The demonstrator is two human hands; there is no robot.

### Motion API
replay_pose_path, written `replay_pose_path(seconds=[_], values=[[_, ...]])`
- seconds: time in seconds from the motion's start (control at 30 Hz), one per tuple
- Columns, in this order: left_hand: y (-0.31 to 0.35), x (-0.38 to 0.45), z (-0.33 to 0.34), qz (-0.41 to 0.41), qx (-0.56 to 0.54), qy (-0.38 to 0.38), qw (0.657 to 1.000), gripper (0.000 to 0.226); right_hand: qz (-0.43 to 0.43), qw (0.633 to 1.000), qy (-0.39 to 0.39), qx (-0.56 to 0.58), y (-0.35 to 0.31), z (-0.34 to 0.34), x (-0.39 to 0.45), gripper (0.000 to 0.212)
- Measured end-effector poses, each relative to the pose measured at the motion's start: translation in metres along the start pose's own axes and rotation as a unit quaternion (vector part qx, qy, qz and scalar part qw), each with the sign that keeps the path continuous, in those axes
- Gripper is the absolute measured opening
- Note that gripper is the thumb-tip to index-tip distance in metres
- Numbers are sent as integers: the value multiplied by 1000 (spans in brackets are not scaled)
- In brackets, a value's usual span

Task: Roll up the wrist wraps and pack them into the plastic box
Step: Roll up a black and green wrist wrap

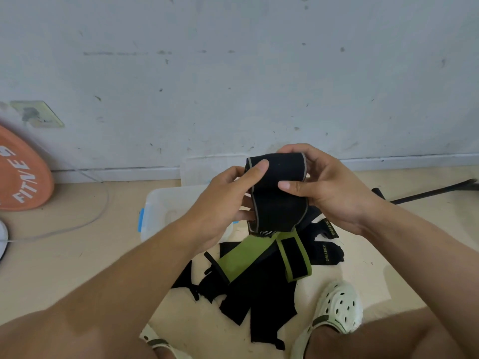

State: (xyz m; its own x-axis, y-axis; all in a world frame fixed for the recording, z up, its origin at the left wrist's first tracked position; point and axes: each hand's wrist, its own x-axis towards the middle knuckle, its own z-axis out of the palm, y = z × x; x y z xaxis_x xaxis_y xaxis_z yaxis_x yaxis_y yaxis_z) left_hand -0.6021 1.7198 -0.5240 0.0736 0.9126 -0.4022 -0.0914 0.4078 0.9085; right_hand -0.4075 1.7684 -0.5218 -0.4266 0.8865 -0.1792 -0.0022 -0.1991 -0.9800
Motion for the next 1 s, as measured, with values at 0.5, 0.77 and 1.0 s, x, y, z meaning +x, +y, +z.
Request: replay_pose_path(seconds=[0.5, 0.77, 1.0], values=[[-1, 4, -5, 38, -60, 31, 997, 47, 65, 996, -35, 54, -1, -5, -1, 49], [-2, 4, -4, 36, -54, 24, 998, 49, 67, 995, 7, 68, 4, 2, -1, 48], [-10, 5, -1, 57, 81, 21, 995, 38, 106, 993, 5, 49, 11, 11, -2, 59]])
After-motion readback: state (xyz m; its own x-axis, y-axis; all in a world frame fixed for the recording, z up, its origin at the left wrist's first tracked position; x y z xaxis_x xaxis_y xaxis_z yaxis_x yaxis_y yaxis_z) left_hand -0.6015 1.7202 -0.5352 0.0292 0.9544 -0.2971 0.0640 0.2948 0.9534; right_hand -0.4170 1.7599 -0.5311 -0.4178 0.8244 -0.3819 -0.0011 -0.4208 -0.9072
